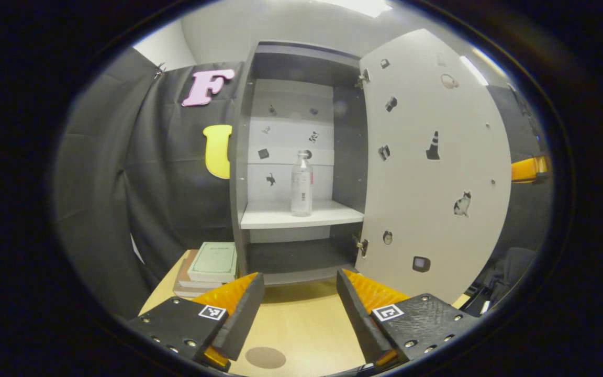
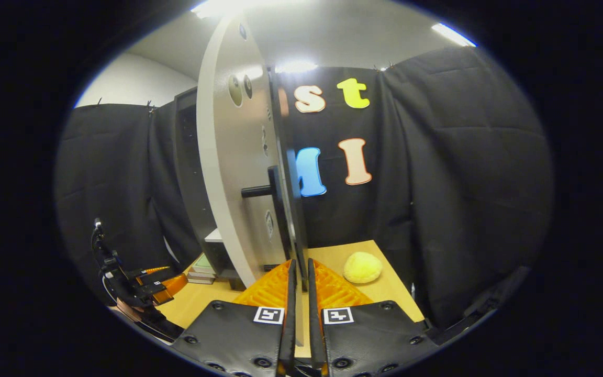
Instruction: Open the cabinet door with the right hand, grasp the bottle in the cabinet with the left hand and place it on the coaster, then close the cabinet door with the right hand.
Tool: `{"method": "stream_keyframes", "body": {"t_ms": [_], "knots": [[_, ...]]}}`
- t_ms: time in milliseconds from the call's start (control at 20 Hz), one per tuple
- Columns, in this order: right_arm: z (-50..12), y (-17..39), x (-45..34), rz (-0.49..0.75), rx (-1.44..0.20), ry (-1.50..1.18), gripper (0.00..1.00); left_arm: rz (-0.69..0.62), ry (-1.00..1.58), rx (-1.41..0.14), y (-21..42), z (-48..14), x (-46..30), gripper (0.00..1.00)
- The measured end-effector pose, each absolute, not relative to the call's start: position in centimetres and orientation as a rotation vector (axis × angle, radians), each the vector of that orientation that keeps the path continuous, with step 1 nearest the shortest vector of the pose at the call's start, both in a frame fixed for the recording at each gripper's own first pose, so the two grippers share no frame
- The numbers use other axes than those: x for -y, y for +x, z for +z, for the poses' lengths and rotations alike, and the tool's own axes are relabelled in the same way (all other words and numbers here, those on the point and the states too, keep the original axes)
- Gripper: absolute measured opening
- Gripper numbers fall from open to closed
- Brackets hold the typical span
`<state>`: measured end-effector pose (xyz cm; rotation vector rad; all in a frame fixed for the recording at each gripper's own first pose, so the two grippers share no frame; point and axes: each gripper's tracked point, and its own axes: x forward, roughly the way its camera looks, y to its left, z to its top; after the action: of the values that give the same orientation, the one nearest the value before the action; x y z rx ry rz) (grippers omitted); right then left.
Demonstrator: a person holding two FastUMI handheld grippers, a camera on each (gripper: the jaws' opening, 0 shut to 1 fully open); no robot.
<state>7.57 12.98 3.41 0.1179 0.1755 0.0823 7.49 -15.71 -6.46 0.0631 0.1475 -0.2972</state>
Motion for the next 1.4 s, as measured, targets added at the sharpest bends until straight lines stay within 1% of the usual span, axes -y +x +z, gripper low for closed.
{"method": "stream_keyframes", "body": {"t_ms": [50,100,200,250,300,350,450,500,550,600,650,700,750,850,900,1000,1050,1150,1200,1250,1300,1400], "knots": [[3.6,7.3,-11.8,0.043,-0.169,0.134,0.12,-0.310,0.063,-0.147,8.4,-6.3,16.4,0.86],[3.8,7.1,-10.6,0.003,-0.159,0.150,0.12,-0.325,0.060,-0.147,9.2,-5.9,16.9,0.83],[3.7,7.5,-8.1,-0.072,-0.162,0.167,0.12,-0.346,0.050,-0.149,11.2,-5.0,18.0,0.83],[3.8,8.1,-7.0,-0.104,-0.162,0.170,0.07,-0.351,0.046,-0.147,12.5,-4.5,18.4,0.83],[4.2,8.8,-6.0,-0.129,-0.147,0.168,0.00,-0.349,0.043,-0.140,13.8,-3.7,18.9,0.83],[4.9,9.7,-5.0,-0.148,-0.129,0.162,0.08,-0.341,0.045,-0.131,15.2,-2.8,19.3,0.86],[5.9,12.4,-3.5,-0.163,-0.095,0.159,0.07,-0.312,0.056,-0.118,18.4,-0.9,19.5,0.86],[6.0,13.5,-3.0,-0.161,-0.091,0.164,0.21,-0.302,0.061,-0.116,20.1,-0.2,19.7,0.83],[6.3,14.7,-2.5,-0.159,-0.085,0.170,0.28,-0.288,0.064,-0.108,21.9,0.4,19.8,0.83],[6.8,15.9,-1.9,-0.154,-0.061,0.173,0.37,-0.275,0.064,-0.100,23.7,0.9,20.0,0.86],[7.7,17.0,-1.4,-0.151,-0.022,0.180,0.52,-0.264,0.064,-0.095,25.6,1.6,20.2,0.83],[8.2,18.4,-0.7,-0.155,0.012,0.192,0.53,-0.265,0.062,-0.081,27.1,2.2,20.5,0.86],[8.7,19.5,-0.6,-0.141,0.036,0.215,0.58,-0.272,0.060,-0.067,28.7,2.6,21.0,0.83],[8.9,21.8,0.1,-0.142,0.062,0.256,0.98,-0.268,0.054,-0.064,31.4,2.7,21.6,0.83],[9.1,22.7,0.8,-0.157,0.078,0.258,0.96,-0.270,0.042,-0.066,32.7,2.5,22.0,0.84],[8.9,24.2,1.4,-0.170,0.083,0.238,0.98,-0.275,0.015,-0.080,35.1,1.9,22.6,0.86],[8.5,24.7,1.6,-0.176,0.071,0.223,0.98,-0.267,0.007,-0.091,36.0,1.5,22.7,0.88],[7.8,25.3,2.0,-0.183,0.048,0.186,0.98,-0.257,-0.009,-0.126,37.6,0.4,22.7,0.82],[7.5,25.4,2.4,-0.190,0.034,0.168,0.98,-0.261,-0.023,-0.138,38.8,0.0,23.0,0.83],[7.1,25.6,2.4,-0.195,0.020,0.153,0.98,-0.272,-0.041,-0.145,39.7,-0.2,23.3,0.87],[6.6,25.8,2.5,-0.198,0.005,0.139,0.98,-0.286,-0.057,-0.148,40.4,-0.5,23.6,0.86],[5.8,26.1,2.7,-0.204,-0.023,0.120,0.98,-0.292,-0.072,-0.147,41.5,-0.6,23.9,0.86]]}}
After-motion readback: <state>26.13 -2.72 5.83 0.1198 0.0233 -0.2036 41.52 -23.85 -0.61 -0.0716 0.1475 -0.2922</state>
